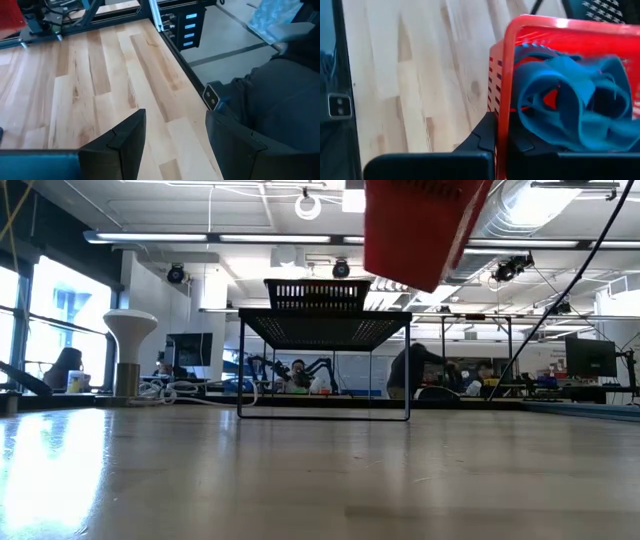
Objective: Pick & Place Office Desk Supplies
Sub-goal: Put the red bin on the shelf
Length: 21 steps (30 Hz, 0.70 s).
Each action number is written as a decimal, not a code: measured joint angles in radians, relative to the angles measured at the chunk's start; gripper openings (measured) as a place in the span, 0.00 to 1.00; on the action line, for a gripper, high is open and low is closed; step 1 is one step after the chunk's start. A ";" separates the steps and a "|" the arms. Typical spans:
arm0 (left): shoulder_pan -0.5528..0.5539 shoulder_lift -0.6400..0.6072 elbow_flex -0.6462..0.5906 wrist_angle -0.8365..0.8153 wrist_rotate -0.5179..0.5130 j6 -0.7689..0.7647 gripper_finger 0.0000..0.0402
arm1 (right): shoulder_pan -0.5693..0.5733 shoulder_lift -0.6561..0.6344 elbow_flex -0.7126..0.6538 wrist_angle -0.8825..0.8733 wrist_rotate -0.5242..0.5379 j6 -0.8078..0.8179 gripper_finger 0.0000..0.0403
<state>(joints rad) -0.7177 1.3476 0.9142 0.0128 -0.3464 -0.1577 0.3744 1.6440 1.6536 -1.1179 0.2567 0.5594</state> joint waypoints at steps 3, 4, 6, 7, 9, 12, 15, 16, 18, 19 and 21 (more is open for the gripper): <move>0.000 0.000 0.000 -0.018 -0.001 0.000 0.49 | -0.045 0.000 0.019 -0.011 -0.002 0.027 0.01; 0.000 0.000 0.000 -0.024 -0.003 0.000 0.49 | -0.060 0.000 0.023 -0.011 0.000 0.035 0.01; 0.000 0.000 0.000 -0.039 -0.018 0.000 0.49 | -0.085 0.000 0.025 -0.010 0.006 0.038 0.01; 0.000 0.000 0.000 -0.050 -0.027 0.000 0.49 | -0.094 0.000 0.025 -0.013 0.007 0.025 0.01; 0.000 0.000 0.000 -0.073 -0.027 0.000 0.49 | -0.096 0.011 0.025 -0.022 0.004 -0.029 0.01; 0.007 0.000 0.000 -0.102 -0.028 -0.031 0.49 | -0.079 0.036 0.025 -0.045 -0.003 -0.132 0.01; 0.010 0.000 0.000 -0.110 -0.029 -0.056 0.49 | -0.060 0.062 0.025 -0.054 -0.027 -0.207 0.01; 0.010 0.000 0.000 -0.110 -0.029 -0.062 0.49 | -0.053 0.067 0.025 -0.057 -0.044 -0.231 0.01; 0.010 0.000 0.000 -0.111 -0.029 -0.076 0.49 | -0.035 0.080 0.024 -0.054 -0.073 -0.285 0.01; 0.010 0.000 0.000 -0.111 -0.029 -0.076 0.49 | -0.032 0.090 0.025 -0.051 -0.077 -0.316 0.01; 0.010 0.000 0.000 -0.111 -0.029 -0.077 0.49 | -0.006 0.101 0.023 -0.060 -0.072 -0.383 0.01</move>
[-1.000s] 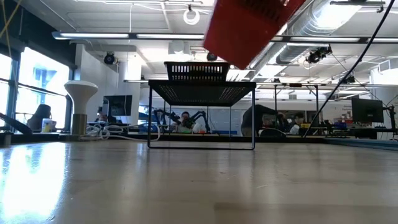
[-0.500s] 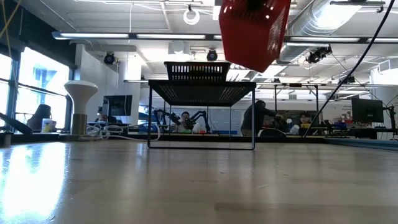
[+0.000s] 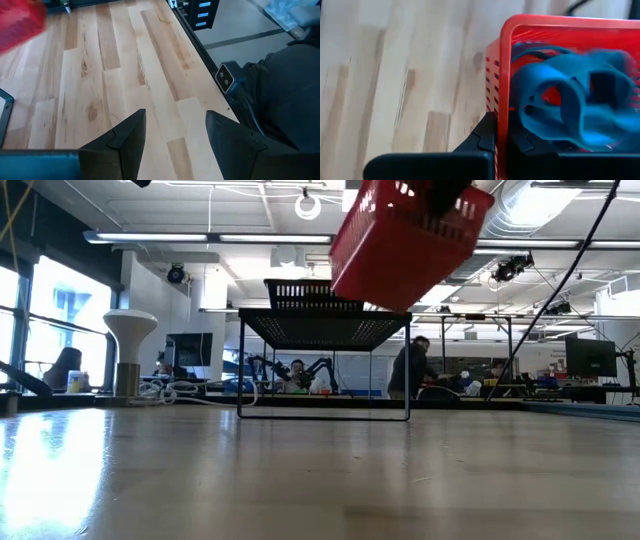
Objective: Pick & Place Office Desk Supplies
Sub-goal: Put the red bin on the shelf
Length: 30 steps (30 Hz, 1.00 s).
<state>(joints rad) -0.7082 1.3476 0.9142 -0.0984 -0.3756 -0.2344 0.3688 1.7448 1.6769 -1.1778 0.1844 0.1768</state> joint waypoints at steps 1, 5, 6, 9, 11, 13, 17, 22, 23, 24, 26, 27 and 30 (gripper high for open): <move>0.000 0.000 0.000 0.000 0.000 0.000 0.49 | 0.013 0.001 0.000 -0.003 0.000 -0.031 0.01; 0.015 0.000 0.000 0.001 -0.017 0.006 0.49 | 0.064 0.007 0.001 0.005 0.044 -0.251 0.01; 0.022 0.000 0.000 0.001 -0.027 0.009 0.49 | 0.077 0.011 0.000 0.006 0.065 -0.320 0.01; 0.047 0.000 0.000 0.001 -0.049 0.009 0.49 | 0.103 0.013 0.000 0.033 0.141 -0.463 0.01; 0.060 0.001 0.000 0.001 -0.050 0.009 0.49 | 0.107 0.014 0.000 0.063 0.183 -0.544 0.01; 0.070 0.001 0.000 0.001 -0.050 0.009 0.49 | 0.099 0.017 0.000 0.082 0.195 -0.623 0.01; 0.076 -0.015 0.000 0.000 -0.050 0.080 0.49 | 0.053 0.017 0.000 0.124 0.196 -0.757 0.01; 0.075 -0.087 0.000 -0.027 -0.049 0.156 0.49 | -0.038 0.017 0.000 0.126 0.091 -0.858 0.01; 0.075 -0.107 0.000 -0.039 -0.049 0.171 0.49 | -0.057 0.017 0.000 0.126 0.066 -0.879 0.01; 0.075 -0.130 0.000 -0.056 -0.050 0.192 0.49 | -0.075 0.017 0.000 0.124 0.044 -0.903 0.01; 0.081 -0.179 0.000 -0.096 -0.075 0.241 0.49 | -0.112 0.017 0.000 0.116 0.015 -0.949 0.01; 0.088 -0.204 0.000 -0.112 -0.092 0.259 0.49 | -0.130 0.017 0.000 0.108 0.002 -0.969 0.01; 0.120 -0.282 0.000 -0.190 -0.126 0.286 0.49 | -0.180 0.017 0.000 0.102 -0.009 -1.028 0.01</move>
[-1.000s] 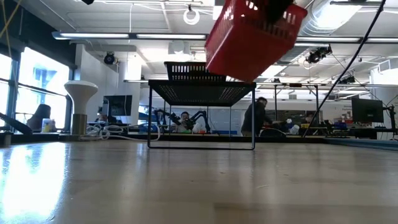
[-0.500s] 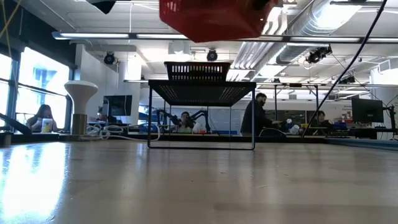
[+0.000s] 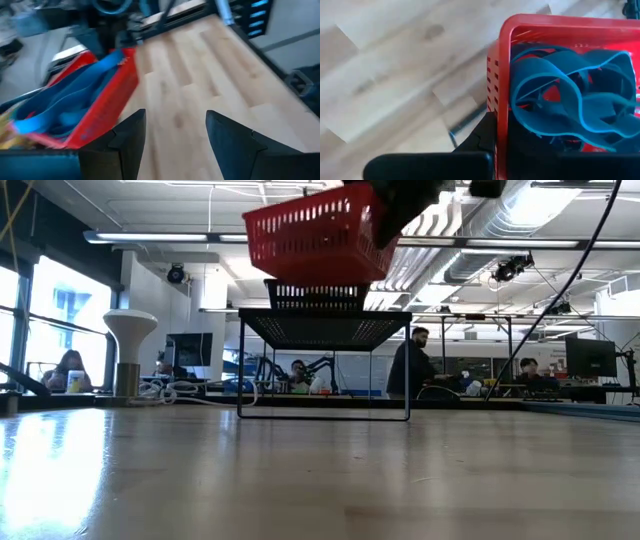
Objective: Pick & Place Office Desk Supplies
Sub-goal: Put the red bin on the shelf
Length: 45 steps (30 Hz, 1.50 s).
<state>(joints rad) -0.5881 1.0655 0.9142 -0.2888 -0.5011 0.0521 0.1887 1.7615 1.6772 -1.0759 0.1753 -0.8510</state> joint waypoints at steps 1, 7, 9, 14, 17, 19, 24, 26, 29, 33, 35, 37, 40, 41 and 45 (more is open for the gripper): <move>0.015 -0.024 0.000 -0.025 -0.003 0.000 0.49 | -0.014 0.000 0.000 0.002 0.000 -0.023 0.01; 0.122 -0.129 0.000 -0.161 0.009 0.000 0.49 | -0.085 0.000 0.000 0.001 -0.069 -0.178 0.01; 0.164 -0.139 -0.003 -0.167 0.014 0.000 0.49 | -0.100 0.000 0.000 0.001 -0.075 -0.232 0.01; 0.271 -0.113 -0.022 -0.150 0.103 -0.009 0.49 | -0.129 0.000 0.000 0.003 -0.078 -0.361 0.01; 0.332 -0.074 -0.050 -0.087 0.217 -0.007 0.49 | -0.153 -0.001 0.000 0.000 -0.089 -0.417 0.01; 0.362 -0.048 -0.060 -0.037 0.266 -0.007 0.49 | -0.175 -0.001 0.000 -0.017 -0.115 -0.453 0.01; 0.403 0.037 -0.069 0.081 0.384 0.014 0.49 | -0.225 -0.001 0.000 -0.064 -0.171 -0.545 0.01; 0.410 0.074 -0.069 0.120 0.402 0.023 0.49 | -0.235 -0.002 0.000 -0.065 -0.175 -0.575 0.01; 0.419 0.115 -0.070 0.158 0.403 0.024 0.49 | -0.244 -0.002 0.000 -0.068 -0.179 -0.594 0.01; 0.426 0.145 -0.070 0.198 0.403 0.021 0.49 | -0.254 -0.002 0.000 -0.073 -0.175 -0.606 0.01; 0.425 0.159 -0.070 0.215 0.403 0.011 0.49 | -0.256 -0.002 0.000 -0.072 -0.175 -0.640 0.01; 0.424 0.173 -0.070 0.220 0.403 0.011 0.49 | -0.257 -0.002 -0.001 -0.068 -0.175 -0.673 0.01; 0.420 0.199 -0.070 0.225 0.398 0.010 0.49 | -0.263 -0.002 -0.001 -0.055 -0.175 -0.691 0.01; 0.420 0.210 -0.070 0.228 0.397 0.007 0.49 | -0.268 -0.002 -0.001 -0.055 -0.175 -0.692 0.01; 0.420 0.239 -0.070 0.242 0.394 0.003 0.49 | -0.284 0.009 -0.001 -0.044 -0.175 -0.693 0.01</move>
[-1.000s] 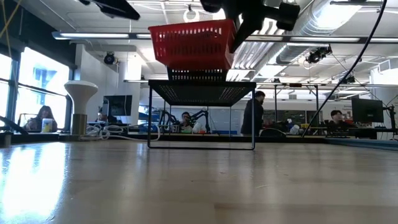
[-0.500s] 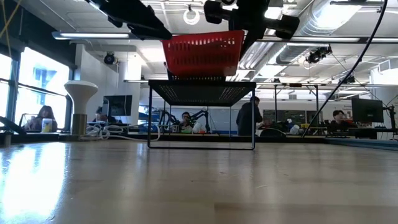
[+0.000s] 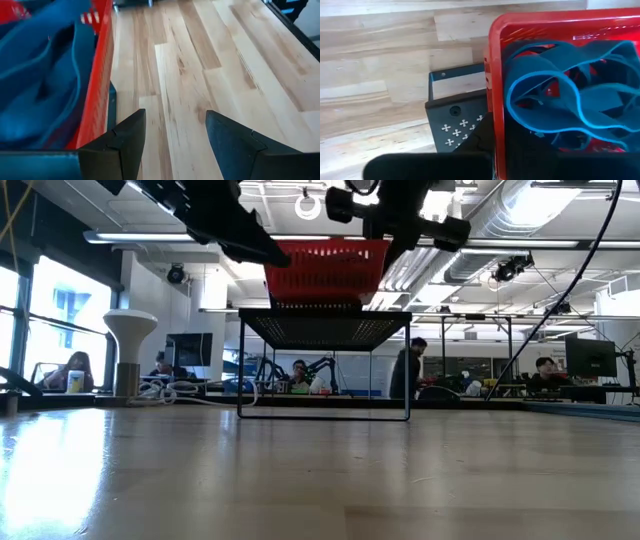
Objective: Pick & Place Office Desk Supplies
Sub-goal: Put the red bin on the shelf
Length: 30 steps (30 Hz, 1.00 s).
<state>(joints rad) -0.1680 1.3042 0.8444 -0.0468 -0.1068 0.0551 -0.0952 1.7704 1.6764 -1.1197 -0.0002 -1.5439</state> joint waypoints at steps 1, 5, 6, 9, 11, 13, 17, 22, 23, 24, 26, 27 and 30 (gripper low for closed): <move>0.000 0.004 0.000 0.011 -0.002 0.000 0.49 | -0.004 0.003 0.000 0.001 0.001 0.000 0.01; 0.001 0.004 0.000 0.034 -0.046 0.004 0.49 | -0.023 0.023 -0.002 0.014 0.026 -0.017 0.01; 0.003 0.004 0.000 0.042 -0.064 0.004 0.49 | -0.025 0.026 -0.002 0.019 0.043 -0.029 0.01; 0.005 0.004 0.000 0.060 -0.096 0.004 0.49 | -0.032 0.032 -0.002 0.021 0.073 -0.032 0.01; 0.012 0.006 0.000 0.057 -0.110 -0.003 0.49 | -0.032 0.033 -0.002 0.027 0.071 -0.032 0.01; 0.018 0.013 0.000 0.061 -0.110 -0.021 0.49 | -0.032 0.036 -0.002 0.033 0.080 -0.031 0.01; 0.028 0.031 0.000 0.064 -0.110 -0.027 0.49 | -0.032 0.036 -0.002 0.029 0.077 -0.002 0.01; 0.029 0.048 0.000 0.077 -0.111 -0.024 0.49 | -0.035 0.036 -0.002 0.039 0.093 0.094 0.01; 0.029 0.052 0.000 0.083 -0.111 -0.018 0.49 | -0.036 0.036 -0.002 0.041 0.097 0.101 0.01; 0.029 0.054 0.000 0.091 -0.111 -0.010 0.49 | -0.040 0.036 -0.002 0.040 0.098 0.101 0.01; 0.029 0.054 0.000 0.095 -0.114 -0.003 0.49 | -0.046 0.036 -0.002 0.040 0.097 0.092 0.01; 0.030 0.054 0.000 0.100 -0.120 -0.003 0.49 | -0.050 0.036 -0.002 0.040 0.097 0.086 0.01; 0.041 0.054 0.000 0.108 -0.133 -0.003 0.49 | -0.052 0.036 -0.002 0.044 0.098 0.089 0.01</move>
<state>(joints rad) -0.1273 1.3579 0.8448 0.0609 -0.2398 0.0524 -0.1471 1.8069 1.6749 -1.0760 0.0978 -1.4551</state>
